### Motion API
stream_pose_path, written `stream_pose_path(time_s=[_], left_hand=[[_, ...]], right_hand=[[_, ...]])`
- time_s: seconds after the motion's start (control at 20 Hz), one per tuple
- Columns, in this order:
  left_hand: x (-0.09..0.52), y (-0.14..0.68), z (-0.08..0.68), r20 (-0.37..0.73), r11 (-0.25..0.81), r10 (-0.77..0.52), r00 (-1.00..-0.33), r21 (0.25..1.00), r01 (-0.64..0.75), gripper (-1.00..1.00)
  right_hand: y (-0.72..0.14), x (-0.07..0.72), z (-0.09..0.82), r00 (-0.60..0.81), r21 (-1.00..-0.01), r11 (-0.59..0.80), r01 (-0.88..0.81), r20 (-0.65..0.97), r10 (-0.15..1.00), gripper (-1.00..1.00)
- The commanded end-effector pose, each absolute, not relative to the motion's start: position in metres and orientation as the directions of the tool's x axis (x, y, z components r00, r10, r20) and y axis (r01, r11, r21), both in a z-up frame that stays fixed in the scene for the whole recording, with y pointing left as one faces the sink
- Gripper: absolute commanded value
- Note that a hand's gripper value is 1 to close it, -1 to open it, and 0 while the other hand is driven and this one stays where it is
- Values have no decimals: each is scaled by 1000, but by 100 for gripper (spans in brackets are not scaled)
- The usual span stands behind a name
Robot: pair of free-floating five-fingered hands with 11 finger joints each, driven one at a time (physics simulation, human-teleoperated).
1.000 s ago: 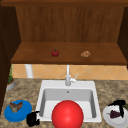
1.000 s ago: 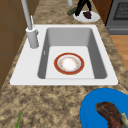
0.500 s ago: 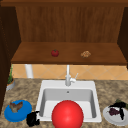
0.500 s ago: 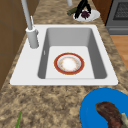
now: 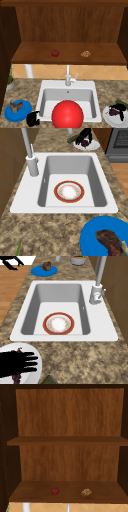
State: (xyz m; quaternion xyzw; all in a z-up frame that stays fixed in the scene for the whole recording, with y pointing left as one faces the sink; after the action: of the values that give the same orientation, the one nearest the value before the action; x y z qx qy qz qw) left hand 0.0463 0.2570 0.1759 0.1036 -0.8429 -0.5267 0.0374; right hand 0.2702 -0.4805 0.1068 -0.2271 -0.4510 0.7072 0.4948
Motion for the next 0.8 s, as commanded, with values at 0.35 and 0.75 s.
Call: stream_pose_path(time_s=[0.35, 0.75], left_hand=[[46, 257, 176, -46, 424, -214, -976, 896, -135, 0], [46, 257, 176, -46, 424, -214, -976, 896, -135, 0]], right_hand=[[-437, 283, 94, -281, -853, -112, -509, 42, 959, 100], [-431, 294, 113, -239, -932, -32, -362, 60, 969, 100]])
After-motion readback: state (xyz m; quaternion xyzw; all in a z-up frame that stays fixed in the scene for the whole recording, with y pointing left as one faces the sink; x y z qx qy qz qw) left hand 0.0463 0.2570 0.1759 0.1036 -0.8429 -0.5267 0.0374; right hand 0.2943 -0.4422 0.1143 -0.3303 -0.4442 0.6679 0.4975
